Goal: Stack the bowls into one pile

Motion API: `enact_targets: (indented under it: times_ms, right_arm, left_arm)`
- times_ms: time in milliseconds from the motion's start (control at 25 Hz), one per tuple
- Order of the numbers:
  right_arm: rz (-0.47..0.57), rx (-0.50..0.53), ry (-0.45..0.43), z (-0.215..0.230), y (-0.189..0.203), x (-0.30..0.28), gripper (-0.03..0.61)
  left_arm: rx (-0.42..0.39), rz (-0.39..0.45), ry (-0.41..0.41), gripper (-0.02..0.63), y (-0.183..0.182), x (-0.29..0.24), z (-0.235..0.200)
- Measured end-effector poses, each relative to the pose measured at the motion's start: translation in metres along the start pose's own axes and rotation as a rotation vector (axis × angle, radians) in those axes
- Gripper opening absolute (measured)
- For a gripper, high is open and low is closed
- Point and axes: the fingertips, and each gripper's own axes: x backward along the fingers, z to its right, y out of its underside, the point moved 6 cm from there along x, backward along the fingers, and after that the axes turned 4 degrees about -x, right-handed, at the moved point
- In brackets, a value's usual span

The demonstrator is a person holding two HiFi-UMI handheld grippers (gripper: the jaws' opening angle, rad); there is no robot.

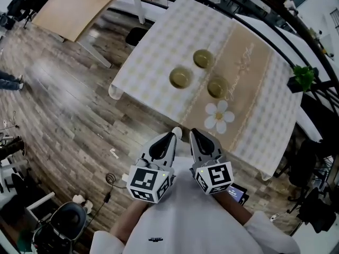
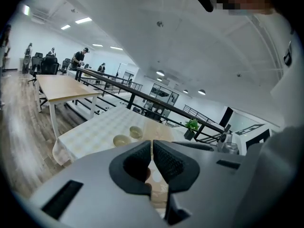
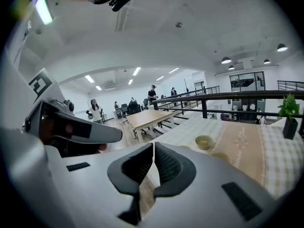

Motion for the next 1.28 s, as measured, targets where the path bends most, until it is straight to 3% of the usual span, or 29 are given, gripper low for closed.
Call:
enact_targets:
  times_ms: [520,880,1280]
  right_arm:
    - [0.026,-0.001,0.090,0.051,-0.018,-0.026,0.035]
    - [0.005,0.046,0.103,0.074,-0.017,-0.078,0.035]
    - [-0.028,0.009,0.162,0.096,-0.009,-0.140,0.037]
  left_arm:
    - [-0.018,-0.060,0.006,0.031,-0.024,-0.048,-0.010]
    - [-0.013,-0.116,0.010,0.031,-0.035,-0.090,-0.052]
    - [0.037,-0.172,0.015,0.031,-0.039,-0.137,-0.103]
